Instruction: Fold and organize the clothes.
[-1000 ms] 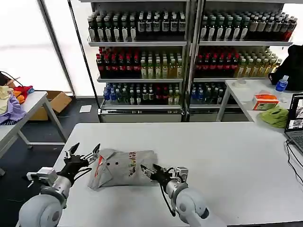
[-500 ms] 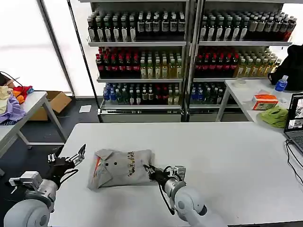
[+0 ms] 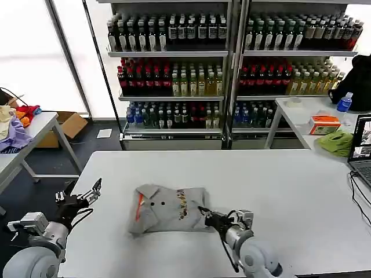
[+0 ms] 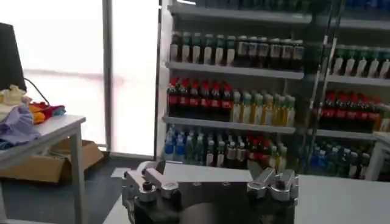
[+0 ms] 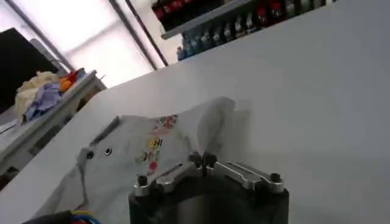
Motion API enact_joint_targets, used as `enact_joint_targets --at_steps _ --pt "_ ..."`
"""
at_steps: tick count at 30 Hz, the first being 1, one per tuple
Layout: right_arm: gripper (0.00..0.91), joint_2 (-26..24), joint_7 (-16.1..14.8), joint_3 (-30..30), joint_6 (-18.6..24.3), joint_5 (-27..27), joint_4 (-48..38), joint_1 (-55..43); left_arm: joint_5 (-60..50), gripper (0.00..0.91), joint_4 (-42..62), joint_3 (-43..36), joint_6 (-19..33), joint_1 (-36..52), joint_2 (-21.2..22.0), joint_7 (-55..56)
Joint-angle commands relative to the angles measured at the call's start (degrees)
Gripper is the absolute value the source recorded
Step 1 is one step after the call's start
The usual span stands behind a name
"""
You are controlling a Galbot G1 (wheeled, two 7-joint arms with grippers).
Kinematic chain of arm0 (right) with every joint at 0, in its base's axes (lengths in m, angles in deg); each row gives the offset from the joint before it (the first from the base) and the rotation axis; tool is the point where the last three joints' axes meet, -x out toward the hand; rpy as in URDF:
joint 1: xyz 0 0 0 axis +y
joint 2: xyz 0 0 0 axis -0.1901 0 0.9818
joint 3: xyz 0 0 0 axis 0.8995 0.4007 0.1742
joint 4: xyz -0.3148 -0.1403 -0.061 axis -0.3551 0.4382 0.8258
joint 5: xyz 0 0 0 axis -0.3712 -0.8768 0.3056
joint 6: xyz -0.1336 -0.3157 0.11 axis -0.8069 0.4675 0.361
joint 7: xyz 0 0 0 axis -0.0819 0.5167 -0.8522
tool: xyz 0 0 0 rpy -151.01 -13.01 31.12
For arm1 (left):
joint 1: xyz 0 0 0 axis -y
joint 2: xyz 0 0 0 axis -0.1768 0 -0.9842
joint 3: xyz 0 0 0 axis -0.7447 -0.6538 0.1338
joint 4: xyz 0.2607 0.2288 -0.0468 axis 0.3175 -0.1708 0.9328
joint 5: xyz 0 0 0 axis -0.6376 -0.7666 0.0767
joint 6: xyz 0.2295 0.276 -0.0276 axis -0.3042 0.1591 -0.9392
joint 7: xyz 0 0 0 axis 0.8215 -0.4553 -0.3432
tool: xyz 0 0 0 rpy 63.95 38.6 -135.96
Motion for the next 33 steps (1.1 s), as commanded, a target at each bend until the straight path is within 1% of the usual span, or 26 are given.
enact_joint_targets --at_steps 1,2,3,4,6,8,11,13,15,17,19,20,21,22,23,25,26,27,28,30,31,33 --pt "0.000 -9.4 -4.1 -9.9 -0.9 0.2 2.8 4.4 0.4 0.907 -0.3 0.1 -0.2 -0.2 0.6 0.1" --pt "0.000 -9.5 -4.3 -10.0 -0.9 0.2 2.9 4.5 0.4 0.907 -0.2 0.1 -0.3 -0.1 0.6 0.1" --pt "0.484 -9.1 -4.1 -10.0 -0.5 -0.3 3.5 4.6 0.4 0.907 -0.2 0.0 -0.3 -0.1 0.7 0.1" --pt "0.907 -8.5 -4.0 -10.0 0.1 -1.0 4.2 5.2 0.4 0.907 -0.2 0.0 -0.3 -0.1 0.7 0.1" --pt "0.907 -7.3 -4.2 -10.9 1.3 -5.8 7.2 6.7 0.4 0.907 -0.7 0.2 -0.4 -0.3 0.7 0.2" --pt "0.907 -6.3 -3.5 -12.3 1.8 -6.6 10.0 8.3 1.2 0.907 -1.4 0.9 -0.5 -0.7 0.7 0.1" --pt "0.907 -6.0 -4.2 -13.9 3.2 -6.5 13.6 9.9 2.7 0.907 -2.4 1.8 -1.1 -1.2 0.6 0.1" --pt "0.907 -5.9 -3.8 -13.0 4.0 -6.7 15.6 9.4 2.8 0.907 -2.7 2.1 -1.2 -1.4 0.6 0.1" --pt "0.907 -5.3 -3.8 -11.0 4.6 -9.1 15.7 7.1 2.9 0.907 -2.8 2.3 -1.2 -1.4 0.5 0.0" --pt "0.907 -3.8 -2.9 -7.6 5.4 -12.2 13.8 4.3 2.9 0.907 -3.0 2.3 -1.2 -1.4 0.5 -0.2" --pt "0.907 -1.8 -2.4 -2.1 5.9 -17.1 10.8 0.8 2.7 0.907 -3.1 2.4 -1.2 -1.7 0.6 -0.5" --pt "0.907 -1.0 -2.1 0.2 6.1 -20.4 9.5 -0.4 2.6 0.907 -3.1 2.4 -1.1 -1.8 0.6 -0.7" --pt "0.907 0.4 -0.4 4.3 6.0 -25.2 7.0 -2.7 2.4 0.907 -3.1 2.5 -1.1 -2.1 0.6 -0.9" --pt "0.907 2.4 1.6 8.0 5.4 -28.3 2.8 -4.6 2.2 0.907 -3.2 2.6 -1.0 -2.4 0.7 -1.1" --pt "0.907 3.8 2.7 9.9 5.5 -28.8 -0.1 -6.1 2.1 0.907 -3.2 2.6 -0.9 -2.8 0.8 -1.2" --pt "0.907 6.3 3.3 12.5 5.9 -29.9 -3.9 -7.3 2.1 0.907 -3.5 2.6 -0.8 -3.4 1.3 -1.3" --pt "0.907 7.9 3.7 13.8 6.8 -30.8 -7.2 -8.0 2.1 0.907 -3.6 2.7 -0.7 -3.7 1.6 -1.4" --pt "0.907 8.6 4.1 14.3 7.1 -31.7 -8.7 -8.2 1.9 0.907 -3.7 2.7 -0.7 -3.8 1.8 -1.4" --pt "0.907 9.9 5.5 14.6 7.3 -32.8 -10.6 -8.2 1.7 0.907 -3.8 2.7 -0.6 -4.1 2.2 -1.5" --pt "0.907 10.5 6.9 14.6 6.9 -33.6 -11.8 -7.7 1.6 0.907 -4.1 3.0 -0.5 -4.5 2.6 -1.5" --pt "0.907 10.2 8.1 14.7 6.8 -33.9 -12.3 -6.6 1.7 0.907 -4.2 3.5 -0.4 -4.8 2.8 -1.7" --pt "0.907 9.2 8.2 14.6 6.8 -34.2 -12.3 -5.2 1.6 0.907 -4.0 3.8 0.0 -5.1 3.0 -1.9"
